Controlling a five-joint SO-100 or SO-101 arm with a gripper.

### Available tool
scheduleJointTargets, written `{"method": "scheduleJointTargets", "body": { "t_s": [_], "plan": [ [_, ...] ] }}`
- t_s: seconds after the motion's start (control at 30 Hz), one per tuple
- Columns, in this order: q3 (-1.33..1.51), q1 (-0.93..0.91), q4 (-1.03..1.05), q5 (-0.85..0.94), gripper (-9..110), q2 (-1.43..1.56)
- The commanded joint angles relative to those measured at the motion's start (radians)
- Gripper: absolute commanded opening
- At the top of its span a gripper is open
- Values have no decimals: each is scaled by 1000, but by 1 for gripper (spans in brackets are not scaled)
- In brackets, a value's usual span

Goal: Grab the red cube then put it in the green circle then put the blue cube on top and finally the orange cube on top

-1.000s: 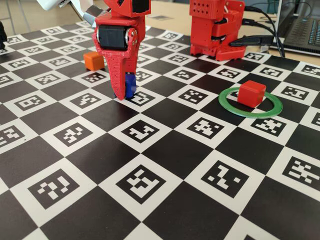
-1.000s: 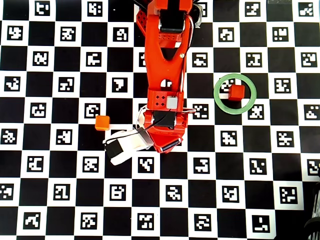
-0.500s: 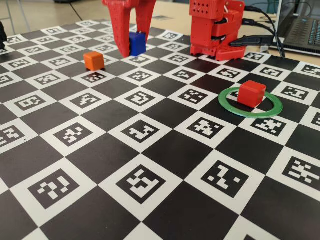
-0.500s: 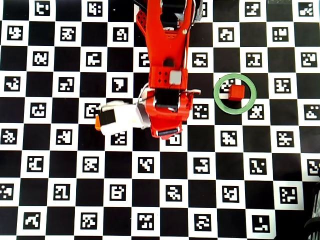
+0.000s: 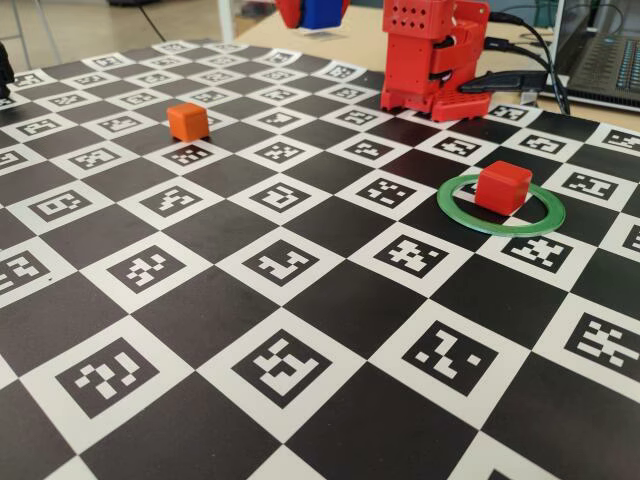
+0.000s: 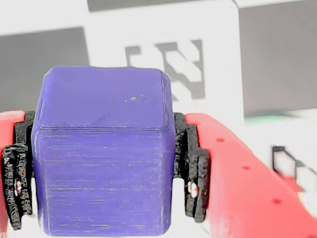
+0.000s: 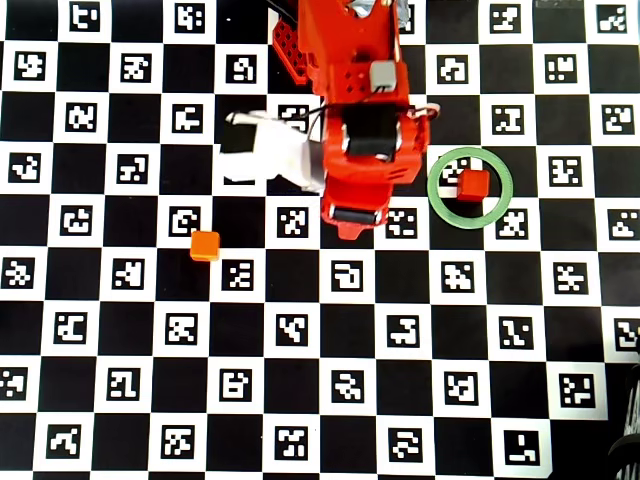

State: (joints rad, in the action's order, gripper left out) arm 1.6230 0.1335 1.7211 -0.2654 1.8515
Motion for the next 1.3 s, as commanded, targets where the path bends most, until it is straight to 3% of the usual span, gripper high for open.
{"method": "scheduleJointTargets", "body": {
  "t_s": [0.0, 0.4, 0.57, 0.97, 1.27],
  "plan": [
    [-67, 115, 64, -86, -4, 94],
    [-60, 528, -18, -417, -4, 0],
    [-101, 644, -92, -468, -4, -51],
    [66, 637, -324, -515, -4, -98],
    [146, 627, -388, -508, -4, -112]
  ]
}}
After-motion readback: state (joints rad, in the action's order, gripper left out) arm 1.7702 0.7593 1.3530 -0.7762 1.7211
